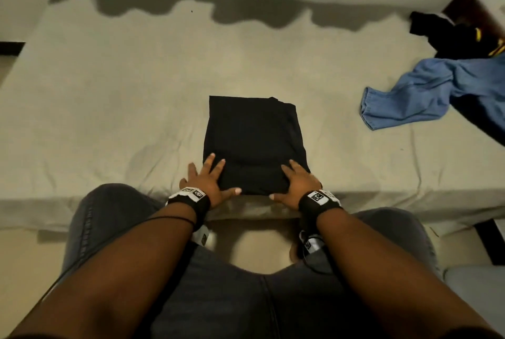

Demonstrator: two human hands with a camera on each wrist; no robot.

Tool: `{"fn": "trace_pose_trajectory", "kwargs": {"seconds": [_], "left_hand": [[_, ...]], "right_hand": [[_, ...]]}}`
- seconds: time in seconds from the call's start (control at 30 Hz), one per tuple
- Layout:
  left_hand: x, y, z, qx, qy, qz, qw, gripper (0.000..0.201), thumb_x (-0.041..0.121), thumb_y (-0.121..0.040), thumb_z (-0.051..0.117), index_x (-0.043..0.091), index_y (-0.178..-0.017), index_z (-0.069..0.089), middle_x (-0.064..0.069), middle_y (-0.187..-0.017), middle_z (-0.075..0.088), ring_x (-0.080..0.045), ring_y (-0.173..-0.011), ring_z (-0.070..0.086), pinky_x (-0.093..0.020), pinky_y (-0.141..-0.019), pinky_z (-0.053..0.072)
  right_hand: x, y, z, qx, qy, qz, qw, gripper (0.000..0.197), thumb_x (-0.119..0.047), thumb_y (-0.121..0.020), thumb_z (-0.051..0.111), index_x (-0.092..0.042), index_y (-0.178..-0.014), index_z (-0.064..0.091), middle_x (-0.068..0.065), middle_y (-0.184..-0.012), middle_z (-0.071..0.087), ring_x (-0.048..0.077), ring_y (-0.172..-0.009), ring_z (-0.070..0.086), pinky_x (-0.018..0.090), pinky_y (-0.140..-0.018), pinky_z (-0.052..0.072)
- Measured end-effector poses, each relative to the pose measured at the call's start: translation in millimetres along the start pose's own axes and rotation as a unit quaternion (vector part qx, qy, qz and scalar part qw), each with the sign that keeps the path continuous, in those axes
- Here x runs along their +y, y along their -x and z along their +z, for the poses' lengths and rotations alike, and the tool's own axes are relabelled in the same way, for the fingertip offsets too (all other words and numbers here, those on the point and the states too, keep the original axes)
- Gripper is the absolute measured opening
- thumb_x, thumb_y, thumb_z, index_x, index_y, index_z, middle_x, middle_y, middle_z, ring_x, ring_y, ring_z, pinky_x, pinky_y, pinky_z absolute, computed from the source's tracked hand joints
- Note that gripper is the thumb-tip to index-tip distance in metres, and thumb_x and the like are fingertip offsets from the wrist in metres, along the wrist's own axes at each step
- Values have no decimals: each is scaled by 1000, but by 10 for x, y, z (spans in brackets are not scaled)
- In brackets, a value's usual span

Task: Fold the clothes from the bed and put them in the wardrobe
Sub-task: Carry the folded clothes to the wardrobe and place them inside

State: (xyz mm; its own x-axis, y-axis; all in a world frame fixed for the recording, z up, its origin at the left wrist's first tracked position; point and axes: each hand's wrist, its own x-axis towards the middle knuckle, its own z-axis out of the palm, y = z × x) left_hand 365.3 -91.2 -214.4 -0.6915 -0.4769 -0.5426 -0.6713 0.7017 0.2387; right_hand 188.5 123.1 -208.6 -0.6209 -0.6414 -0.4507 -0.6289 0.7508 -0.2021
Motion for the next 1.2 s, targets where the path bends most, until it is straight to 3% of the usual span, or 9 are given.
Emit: {"fn": "trace_pose_trajectory", "kwargs": {"seconds": [0.07,0.13,0.3,0.43,0.6,0.7,0.8,0.93,1.2], "left_hand": [[20,-84,-94,55,94,-11,994,106,85,-77,55,35,-161,15,7,-170,3,-35,-153,12,-50,-123,23],[34,-195,-202,125,190,-2,974,103,73,-78,68,23,-159,28,-6,-166,21,-30,-150,27,-40,-123,26],[49,-446,-409,129,356,-49,924,98,67,-72,76,23,-151,39,-3,-148,51,-28,-133,51,-40,-110,44],[41,-736,-521,93,437,-119,887,107,60,-77,79,24,-160,21,-3,-157,45,-28,-137,50,-42,-114,41],[38,-1036,-553,89,481,-140,861,88,75,-51,84,29,-124,65,8,-115,73,-20,-99,71,-43,-94,57],[90,-1186,-576,45,508,-109,853,61,56,-61,92,27,-110,70,8,-105,76,-19,-97,73,-41,-93,57],[103,-1300,-573,-13,534,-64,843,66,42,-63,94,25,-122,69,7,-114,76,-16,-104,72,-41,-98,55],[156,-1341,-536,15,544,-51,837,66,19,-74,88,22,-133,60,9,-122,72,-5,-109,69,-24,-95,54],[469,-962,-947,11,597,-126,792,70,11,-68,90,8,-131,60,-6,-126,70,-18,-114,68,-35,-101,54]], "right_hand": [[52,-56,-130,113,-104,46,987,75,-60,-82,70,-19,-143,53,10,-146,53,30,-131,52,38,-110,43],[154,-133,-210,158,-190,94,964,62,-53,-84,72,-16,-133,62,11,-131,65,31,-119,61,36,-103,48],[311,-371,-316,43,-274,150,949,72,-52,-83,76,-19,-143,51,5,-138,62,30,-122,60,35,-102,47],[278,-632,-414,53,-322,127,937,61,-51,-81,78,-27,-133,57,-1,-127,67,27,-117,63,33,-99,49],[341,-965,-403,56,-362,156,917,61,-66,-74,75,-25,-119,66,-5,-113,71,22,-104,67,34,-91,52],[313,-1160,-441,28,-346,165,923,81,-68,-69,79,-20,-130,56,-5,-115,62,22,-108,63,32,-88,49],[220,-1477,-467,-7,-366,127,922,79,-57,-72,83,-20,-135,54,0,-126,63,25,-116,61,31,-92,48],[62,-1660,-430,-3,-342,97,935,73,-51,-75,81,-20,-135,52,3,-130,63,27,-119,60,32,-94,47],[51,-1282,-1003,-62,-449,86,887,88,-24,-84,81,-23,-154,28,3,-149,49,26,-135,50,26,-103,36]]}}
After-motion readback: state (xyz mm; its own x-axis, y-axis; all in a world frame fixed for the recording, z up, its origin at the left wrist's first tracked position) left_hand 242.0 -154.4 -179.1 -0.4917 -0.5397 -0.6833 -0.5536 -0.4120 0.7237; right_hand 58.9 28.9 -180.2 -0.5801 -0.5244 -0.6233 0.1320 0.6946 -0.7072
